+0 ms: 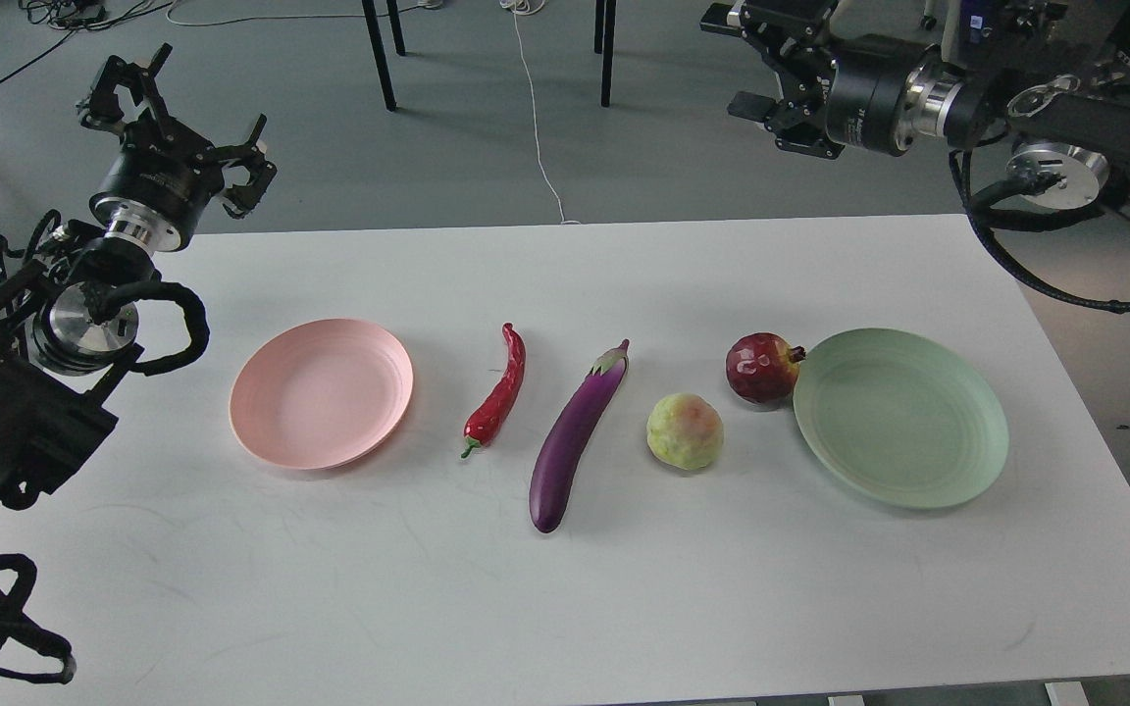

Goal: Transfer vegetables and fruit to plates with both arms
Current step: 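Move the right gripper over the red apple near the green plate, then grasp the red apple with the right gripper and lift it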

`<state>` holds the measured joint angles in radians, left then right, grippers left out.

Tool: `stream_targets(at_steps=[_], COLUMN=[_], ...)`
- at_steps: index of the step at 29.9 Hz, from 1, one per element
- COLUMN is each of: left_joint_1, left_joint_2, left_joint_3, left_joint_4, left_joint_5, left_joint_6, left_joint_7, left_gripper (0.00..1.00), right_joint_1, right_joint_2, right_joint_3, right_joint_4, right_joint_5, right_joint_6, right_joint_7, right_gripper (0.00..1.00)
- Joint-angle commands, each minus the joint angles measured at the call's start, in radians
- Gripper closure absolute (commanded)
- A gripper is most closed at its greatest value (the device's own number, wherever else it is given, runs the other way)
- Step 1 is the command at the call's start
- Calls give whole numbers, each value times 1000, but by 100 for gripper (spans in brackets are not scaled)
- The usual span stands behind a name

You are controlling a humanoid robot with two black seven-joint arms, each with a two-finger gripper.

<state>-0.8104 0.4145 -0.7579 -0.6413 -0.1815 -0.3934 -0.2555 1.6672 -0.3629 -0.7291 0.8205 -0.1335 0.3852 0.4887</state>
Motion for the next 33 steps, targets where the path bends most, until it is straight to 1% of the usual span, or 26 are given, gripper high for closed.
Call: stream_targets(at_steps=[1, 3, 5, 7, 11, 14, 16, 28, 33], left_joint_1=[-1, -1, 2, 5, 13, 16, 16, 16, 16], left_joint_2=[4, 7, 10, 14, 41, 46, 46, 35, 35], left_joint_3=[2, 2, 2, 2, 2, 5, 18, 23, 23], left_joint_4=[-31, -43, -52, -58, -60, -60, -58, -54, -51], left_joint_5=[20, 68, 108, 116, 117, 132, 152, 158, 158], left_joint_6=[2, 2, 2, -1, -18, -64, -70, -71, -73], left_joint_7=[-1, -2, -2, -2, -2, -1, -2, -4, -4], left_gripper=[2, 2, 2, 2, 2, 2, 2, 2, 2], right_joint_1=[28, 28, 28, 26, 0, -38, -63, -162, -218], right_joint_2=[91, 162, 232, 290, 361, 363, 363, 363, 363], right_joint_3=[-133, -208, -309, -409, -548, -636, -674, -675, -682], right_joint_4=[20, 22, 16, 6, -53, -89, -113, -127, -173], right_joint_5=[-174, -268, -323, -343, -347, -348, -347, -337, -337], right_joint_6=[-101, -190, -239, -253, -256, -258, -258, -261, -261], right_joint_7=[0, 0, 0, 0, 0, 0, 0, 0, 0], right_gripper=[1, 1, 1, 1, 1, 1, 1, 3, 5])
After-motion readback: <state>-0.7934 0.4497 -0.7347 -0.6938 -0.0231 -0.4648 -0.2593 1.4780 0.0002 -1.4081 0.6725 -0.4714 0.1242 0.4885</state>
